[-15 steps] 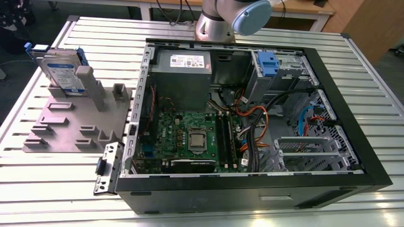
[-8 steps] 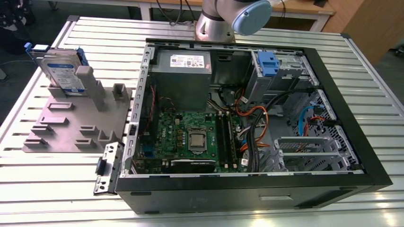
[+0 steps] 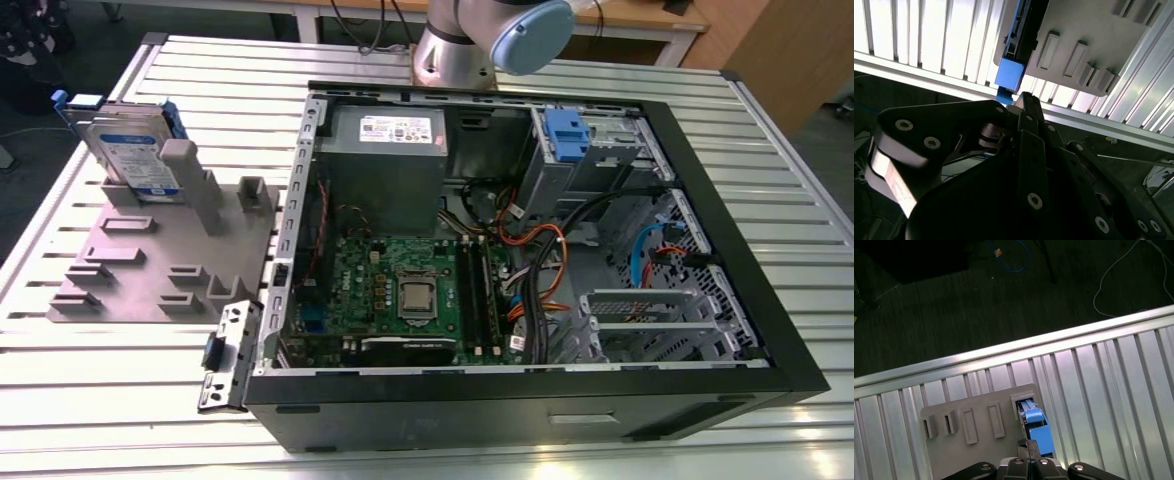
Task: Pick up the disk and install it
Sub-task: 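Pick up the disk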
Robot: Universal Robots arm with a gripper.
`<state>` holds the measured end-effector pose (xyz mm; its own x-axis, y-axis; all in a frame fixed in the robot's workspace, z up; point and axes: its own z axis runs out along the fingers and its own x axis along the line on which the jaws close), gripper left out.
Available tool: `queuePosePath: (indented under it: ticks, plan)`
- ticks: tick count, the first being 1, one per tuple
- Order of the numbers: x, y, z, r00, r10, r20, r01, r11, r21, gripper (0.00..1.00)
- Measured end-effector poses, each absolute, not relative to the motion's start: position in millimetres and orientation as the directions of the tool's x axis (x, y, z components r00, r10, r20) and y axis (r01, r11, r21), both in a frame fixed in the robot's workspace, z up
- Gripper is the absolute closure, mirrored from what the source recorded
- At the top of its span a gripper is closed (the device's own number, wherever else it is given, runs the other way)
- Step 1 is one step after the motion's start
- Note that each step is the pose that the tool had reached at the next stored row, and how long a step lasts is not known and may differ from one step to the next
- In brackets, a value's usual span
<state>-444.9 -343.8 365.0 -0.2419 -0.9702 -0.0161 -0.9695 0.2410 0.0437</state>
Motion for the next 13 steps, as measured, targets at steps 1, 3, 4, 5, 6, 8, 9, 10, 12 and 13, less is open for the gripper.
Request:
queuePosePath:
  ticks: [1, 3, 4, 5, 6, 8, 9, 10, 12, 13]
  plan:
    - [-444.9, -343.7, 365.0, -0.242, -0.97, -0.016, -0.97, 0.241, 0.044, 0.89]
    - [-444.9, -343.7, 365.0, -0.242, -0.97, -0.016, -0.97, 0.241, 0.044, 0.89]
    - [-444.9, -343.7, 365.0, -0.242, -0.97, -0.016, -0.97, 0.241, 0.044, 0.89]
    - [-444.9, -343.7, 365.0, -0.242, -0.97, -0.016, -0.97, 0.241, 0.044, 0.89]
    - [-444.9, -343.7, 365.0, -0.242, -0.97, -0.016, -0.97, 0.241, 0.044, 0.89]
    - [-444.9, -343.7, 365.0, -0.241, -0.97, -0.016, -0.97, 0.241, 0.044, 0.89]
    - [-444.9, -343.8, 365.0, -0.241, -0.97, -0.016, -0.97, 0.24, 0.044, 0.89]
    - [-444.9, -343.7, 365.0, -0.24, -0.971, -0.016, -0.97, 0.239, 0.044, 0.89]
    - [-444.9, -343.8, 365.0, -0.234, -0.972, -0.016, -0.971, 0.234, 0.044, 0.89]
    - [-444.9, -343.8, 364.9, -0.23, -0.973, -0.016, -0.972, 0.23, 0.044, 0.89]
